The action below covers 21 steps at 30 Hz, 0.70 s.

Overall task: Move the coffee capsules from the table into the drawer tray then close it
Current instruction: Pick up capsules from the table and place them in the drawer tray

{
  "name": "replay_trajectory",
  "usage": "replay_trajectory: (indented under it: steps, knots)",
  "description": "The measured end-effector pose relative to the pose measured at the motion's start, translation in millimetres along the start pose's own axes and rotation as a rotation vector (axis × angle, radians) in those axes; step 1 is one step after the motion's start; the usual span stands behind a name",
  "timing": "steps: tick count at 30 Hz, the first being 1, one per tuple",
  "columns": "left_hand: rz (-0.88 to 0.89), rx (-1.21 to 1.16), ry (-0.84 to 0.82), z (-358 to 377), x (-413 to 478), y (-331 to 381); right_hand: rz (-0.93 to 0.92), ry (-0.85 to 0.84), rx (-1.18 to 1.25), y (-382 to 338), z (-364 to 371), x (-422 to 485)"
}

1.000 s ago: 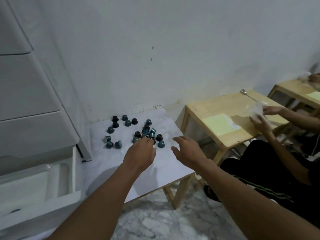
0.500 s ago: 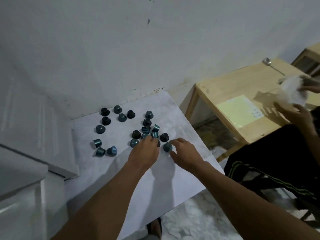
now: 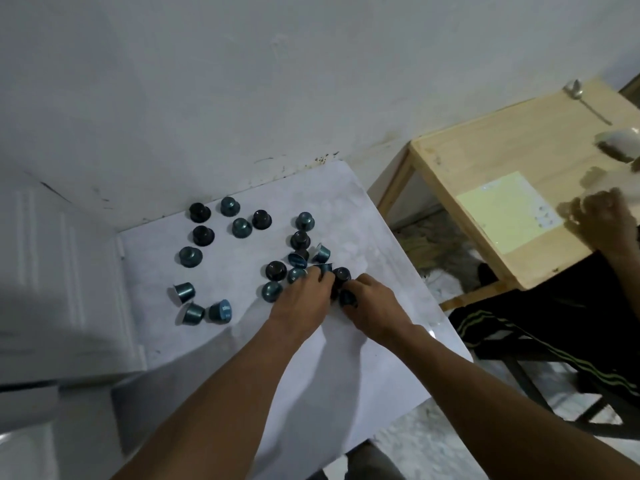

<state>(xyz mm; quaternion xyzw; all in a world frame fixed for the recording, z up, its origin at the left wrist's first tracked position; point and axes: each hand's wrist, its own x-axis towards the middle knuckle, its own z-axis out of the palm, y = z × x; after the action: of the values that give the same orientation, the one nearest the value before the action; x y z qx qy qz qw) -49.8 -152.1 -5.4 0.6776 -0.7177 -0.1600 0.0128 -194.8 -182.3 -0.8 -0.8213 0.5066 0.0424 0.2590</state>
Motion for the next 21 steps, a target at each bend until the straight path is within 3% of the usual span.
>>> replay_trajectory:
  steps: [14, 21]
  knots:
    - [-0.188, -0.158, 0.058, 4.1, -16.5, 1.9, -0.019, -0.059, 0.055, 17.4, -10.5, 6.3]
    - [-0.447, -0.368, 0.166, -8.8, -38.9, 27.5, -0.223, -0.095, 0.024, 23.1, -28.6, -1.9]
